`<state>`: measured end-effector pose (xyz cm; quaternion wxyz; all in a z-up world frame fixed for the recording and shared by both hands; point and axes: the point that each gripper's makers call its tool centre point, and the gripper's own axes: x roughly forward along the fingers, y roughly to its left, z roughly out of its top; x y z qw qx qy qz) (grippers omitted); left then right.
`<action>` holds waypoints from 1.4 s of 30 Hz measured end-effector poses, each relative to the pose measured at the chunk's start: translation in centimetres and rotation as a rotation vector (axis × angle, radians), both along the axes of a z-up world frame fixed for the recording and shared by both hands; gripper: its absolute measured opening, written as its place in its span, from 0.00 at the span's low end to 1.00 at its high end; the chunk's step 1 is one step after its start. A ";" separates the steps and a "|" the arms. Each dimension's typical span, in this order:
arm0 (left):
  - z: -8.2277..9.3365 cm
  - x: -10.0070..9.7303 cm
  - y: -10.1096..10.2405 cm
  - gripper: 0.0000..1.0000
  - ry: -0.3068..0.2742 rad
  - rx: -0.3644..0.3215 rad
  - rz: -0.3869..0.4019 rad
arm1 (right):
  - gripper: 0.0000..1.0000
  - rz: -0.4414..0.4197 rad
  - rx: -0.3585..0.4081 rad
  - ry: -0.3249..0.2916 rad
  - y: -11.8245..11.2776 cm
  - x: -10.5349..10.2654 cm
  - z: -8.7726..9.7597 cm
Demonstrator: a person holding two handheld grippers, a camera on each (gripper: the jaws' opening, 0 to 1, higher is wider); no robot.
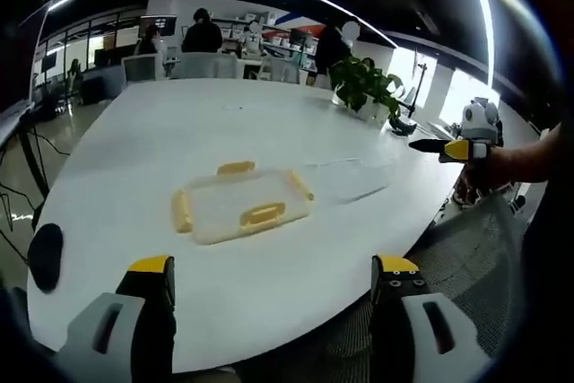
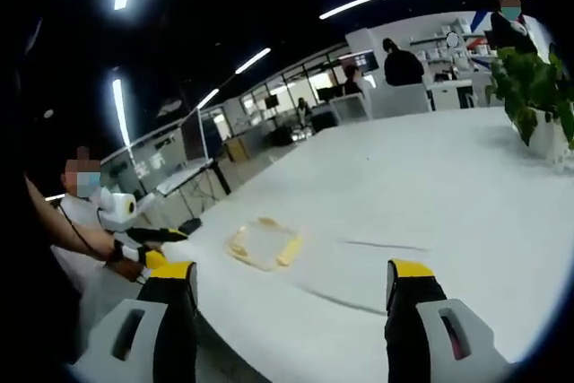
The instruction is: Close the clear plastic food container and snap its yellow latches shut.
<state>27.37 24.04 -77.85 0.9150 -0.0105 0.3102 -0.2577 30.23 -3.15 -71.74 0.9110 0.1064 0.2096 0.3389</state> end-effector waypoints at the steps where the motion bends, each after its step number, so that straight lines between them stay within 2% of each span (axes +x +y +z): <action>1: 0.0 0.1 0.1 0.91 0.003 0.002 -0.007 | 0.87 0.007 -0.001 -0.003 0.3 0.1 0.1; 6: 0.1 0.5 0.1 0.90 -0.003 0.035 -0.051 | 0.86 0.054 -0.036 -0.010 1.6 0.3 0.0; 12: 0.2 1.2 0.5 0.87 0.005 0.037 -0.072 | 0.84 0.085 -0.046 -0.019 2.7 0.8 0.2; 22: 0.4 2.5 0.5 0.86 0.012 0.050 -0.117 | 0.84 0.180 -0.116 -0.039 4.8 1.7 0.1; 29: 0.4 3.0 0.7 0.86 0.016 0.058 -0.129 | 0.86 0.202 -0.128 -0.042 5.7 2.2 0.0; 37: 0.1 3.6 1.1 0.86 0.036 0.100 -0.186 | 0.84 0.273 -0.187 -0.042 7.0 2.5 -0.7; 42: -0.5 4.0 1.8 0.86 0.059 0.152 -0.234 | 0.84 0.322 -0.226 -0.049 8.0 3.1 -1.1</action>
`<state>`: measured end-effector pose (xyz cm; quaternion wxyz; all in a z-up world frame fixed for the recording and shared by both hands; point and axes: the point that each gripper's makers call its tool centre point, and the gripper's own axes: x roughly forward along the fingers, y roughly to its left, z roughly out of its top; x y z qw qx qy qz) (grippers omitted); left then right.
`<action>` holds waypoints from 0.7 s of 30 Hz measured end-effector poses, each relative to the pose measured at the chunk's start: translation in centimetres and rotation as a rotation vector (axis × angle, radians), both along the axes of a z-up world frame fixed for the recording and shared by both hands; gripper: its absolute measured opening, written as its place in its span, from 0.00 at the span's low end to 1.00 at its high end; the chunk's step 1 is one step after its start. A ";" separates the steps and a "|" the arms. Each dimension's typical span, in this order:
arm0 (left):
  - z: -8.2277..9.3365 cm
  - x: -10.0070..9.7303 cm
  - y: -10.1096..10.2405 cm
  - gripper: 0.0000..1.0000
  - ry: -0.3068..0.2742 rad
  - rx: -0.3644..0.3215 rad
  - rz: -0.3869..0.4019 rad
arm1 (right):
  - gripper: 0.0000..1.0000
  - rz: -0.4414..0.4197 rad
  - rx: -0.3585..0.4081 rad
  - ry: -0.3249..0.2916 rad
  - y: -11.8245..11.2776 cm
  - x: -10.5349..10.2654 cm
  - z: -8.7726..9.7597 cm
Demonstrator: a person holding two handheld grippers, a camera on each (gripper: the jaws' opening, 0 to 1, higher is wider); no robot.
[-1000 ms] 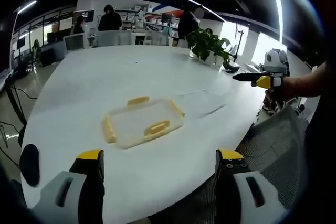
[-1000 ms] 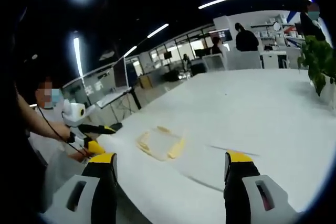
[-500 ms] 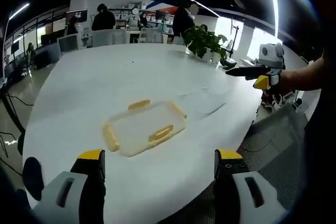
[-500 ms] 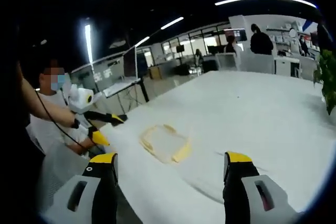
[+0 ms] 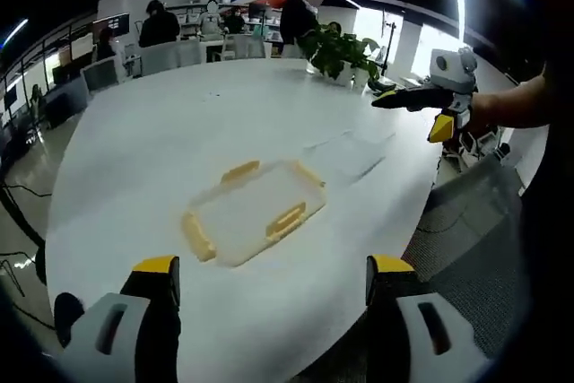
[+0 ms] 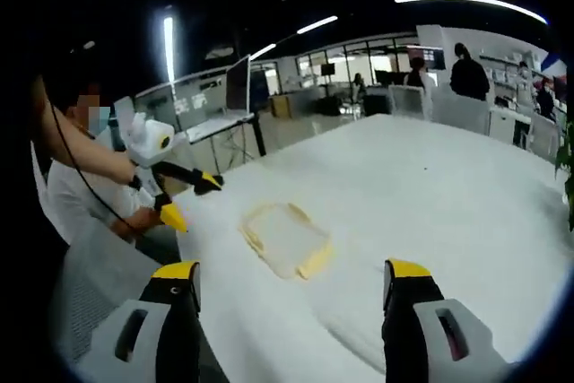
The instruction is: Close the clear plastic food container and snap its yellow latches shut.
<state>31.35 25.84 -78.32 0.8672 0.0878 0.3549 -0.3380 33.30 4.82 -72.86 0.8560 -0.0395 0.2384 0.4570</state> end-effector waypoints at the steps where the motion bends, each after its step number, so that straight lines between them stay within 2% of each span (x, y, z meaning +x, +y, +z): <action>1: -0.1 0.1 0.1 0.86 -0.001 0.007 -0.008 | 0.84 0.006 -0.006 0.000 0.1 0.1 0.0; 4: -0.3 0.3 0.4 0.85 0.011 0.029 -0.026 | 0.83 0.033 -0.027 -0.012 0.7 0.3 -0.1; 12: -0.8 0.6 0.7 0.83 0.041 0.033 -0.053 | 0.84 0.060 -0.043 -0.020 1.7 1.2 -0.3; 21: -1.4 1.1 0.8 0.83 0.057 0.063 -0.111 | 0.79 0.098 -0.089 0.002 2.5 2.0 -1.6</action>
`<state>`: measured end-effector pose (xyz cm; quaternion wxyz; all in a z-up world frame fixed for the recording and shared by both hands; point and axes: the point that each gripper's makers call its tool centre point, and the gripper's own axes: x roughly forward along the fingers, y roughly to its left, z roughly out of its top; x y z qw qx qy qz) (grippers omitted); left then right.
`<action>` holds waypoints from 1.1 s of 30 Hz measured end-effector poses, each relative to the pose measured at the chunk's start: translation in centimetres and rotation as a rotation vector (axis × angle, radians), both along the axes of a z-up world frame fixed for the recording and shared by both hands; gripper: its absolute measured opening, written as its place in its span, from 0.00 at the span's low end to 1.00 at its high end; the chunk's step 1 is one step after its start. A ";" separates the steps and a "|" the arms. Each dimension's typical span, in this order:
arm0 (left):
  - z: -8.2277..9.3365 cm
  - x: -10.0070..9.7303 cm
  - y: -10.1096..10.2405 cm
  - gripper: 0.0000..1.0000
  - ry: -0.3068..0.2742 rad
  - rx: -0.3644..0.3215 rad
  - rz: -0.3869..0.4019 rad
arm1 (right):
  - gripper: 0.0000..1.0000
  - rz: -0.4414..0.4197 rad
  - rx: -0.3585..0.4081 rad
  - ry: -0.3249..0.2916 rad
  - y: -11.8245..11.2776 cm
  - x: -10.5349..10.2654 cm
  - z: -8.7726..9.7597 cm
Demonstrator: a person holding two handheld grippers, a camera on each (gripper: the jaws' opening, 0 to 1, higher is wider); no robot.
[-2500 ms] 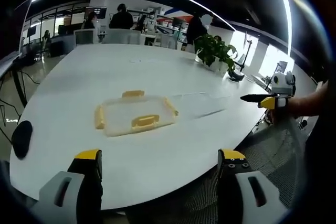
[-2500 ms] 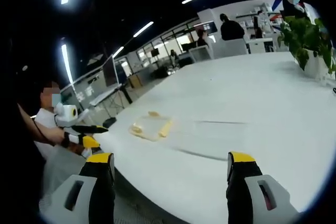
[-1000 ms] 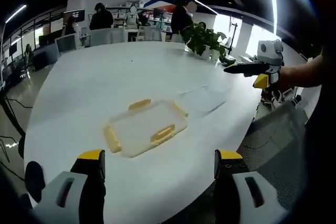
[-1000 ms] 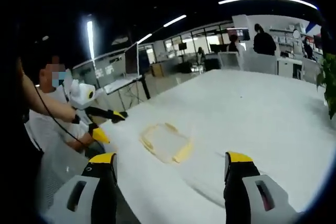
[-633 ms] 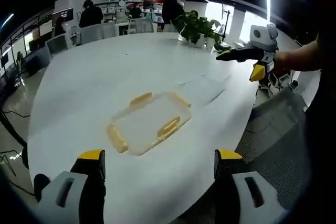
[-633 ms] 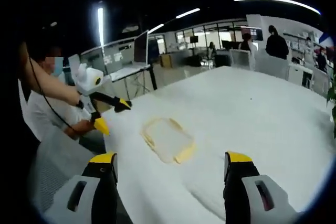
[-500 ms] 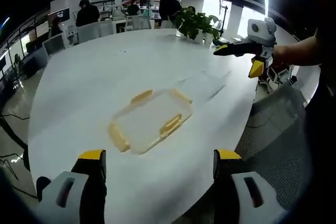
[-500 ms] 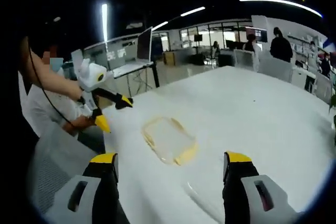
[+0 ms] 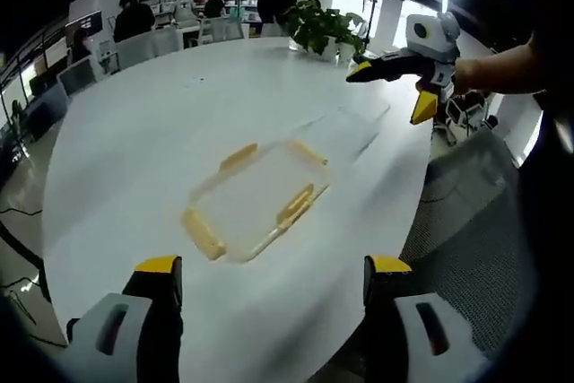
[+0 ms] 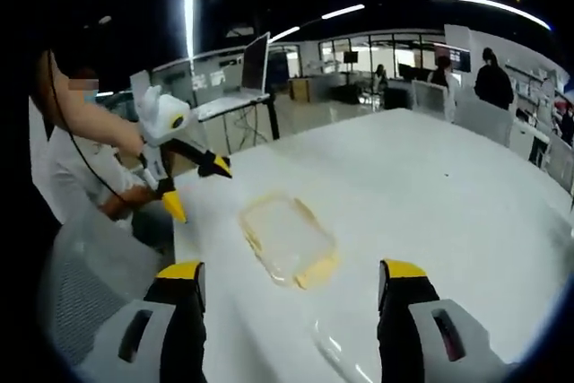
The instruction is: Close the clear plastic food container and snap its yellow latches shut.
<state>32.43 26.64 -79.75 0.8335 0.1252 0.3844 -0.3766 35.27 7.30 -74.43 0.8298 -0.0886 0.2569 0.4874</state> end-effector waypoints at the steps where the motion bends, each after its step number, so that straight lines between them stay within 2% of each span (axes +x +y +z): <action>1: 0.0 0.1 0.1 0.83 0.003 0.002 -0.003 | 0.78 0.001 -0.001 0.007 0.0 0.1 -0.2; 13: -0.3 1.1 0.7 0.83 0.009 0.031 -0.048 | 0.78 0.041 -0.034 0.005 1.2 1.3 -0.7; 21: -0.8 2.0 0.9 0.83 0.019 0.069 -0.107 | 0.77 0.129 -0.112 -0.007 2.2 1.5 -2.0; 33: -2.1 3.0 1.4 0.80 0.050 0.144 -0.217 | 0.75 0.186 -0.167 0.006 2.7 2.2 -3.7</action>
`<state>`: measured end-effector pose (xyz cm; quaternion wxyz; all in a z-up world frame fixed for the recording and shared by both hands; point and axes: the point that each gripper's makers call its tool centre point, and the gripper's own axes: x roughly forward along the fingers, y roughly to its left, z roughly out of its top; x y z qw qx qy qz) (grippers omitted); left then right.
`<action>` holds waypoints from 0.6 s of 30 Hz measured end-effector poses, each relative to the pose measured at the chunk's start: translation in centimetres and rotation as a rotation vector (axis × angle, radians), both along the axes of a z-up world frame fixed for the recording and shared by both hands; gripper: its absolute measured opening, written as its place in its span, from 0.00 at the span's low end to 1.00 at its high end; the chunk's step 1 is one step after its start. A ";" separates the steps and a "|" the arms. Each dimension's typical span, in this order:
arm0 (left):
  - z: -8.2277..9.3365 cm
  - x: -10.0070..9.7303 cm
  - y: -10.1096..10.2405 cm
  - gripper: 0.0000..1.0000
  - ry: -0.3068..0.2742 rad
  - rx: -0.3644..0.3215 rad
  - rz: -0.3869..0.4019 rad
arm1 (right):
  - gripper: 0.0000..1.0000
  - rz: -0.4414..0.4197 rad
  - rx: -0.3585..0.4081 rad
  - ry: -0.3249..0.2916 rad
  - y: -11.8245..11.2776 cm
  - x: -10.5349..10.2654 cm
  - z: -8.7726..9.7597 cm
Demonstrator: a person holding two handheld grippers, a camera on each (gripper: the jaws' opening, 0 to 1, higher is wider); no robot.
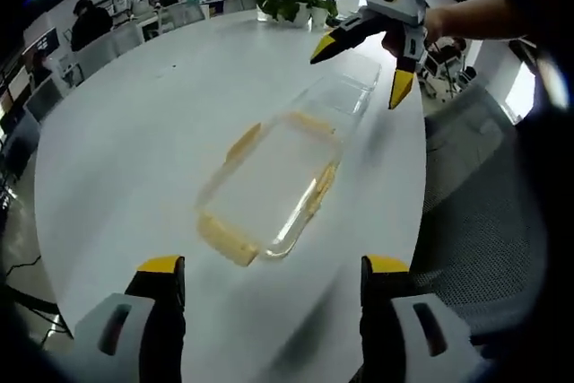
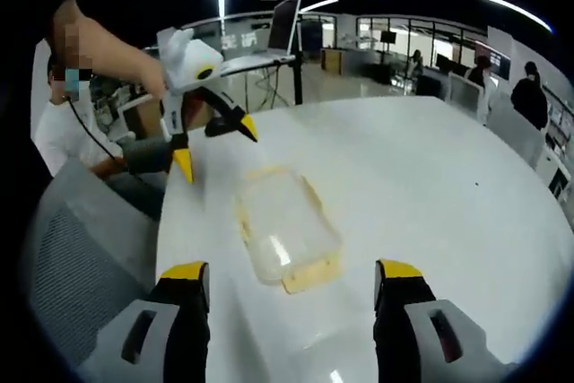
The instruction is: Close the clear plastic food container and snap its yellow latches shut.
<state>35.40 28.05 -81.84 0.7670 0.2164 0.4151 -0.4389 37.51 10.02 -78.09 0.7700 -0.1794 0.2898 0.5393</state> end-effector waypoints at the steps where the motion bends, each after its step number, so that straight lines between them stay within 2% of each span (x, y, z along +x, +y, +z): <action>1: -0.2 0.0 0.0 0.80 0.005 0.006 -0.008 | 0.75 0.006 -0.008 0.002 0.0 0.1 -0.2; 10: -0.9 0.7 0.0 0.78 0.017 0.033 -0.068 | 0.73 0.032 -0.049 0.025 0.1 0.4 -1.7; 18: -1.5 1.3 0.4 0.75 0.021 0.073 -0.132 | 0.73 0.049 -0.055 0.040 0.6 0.7 -2.2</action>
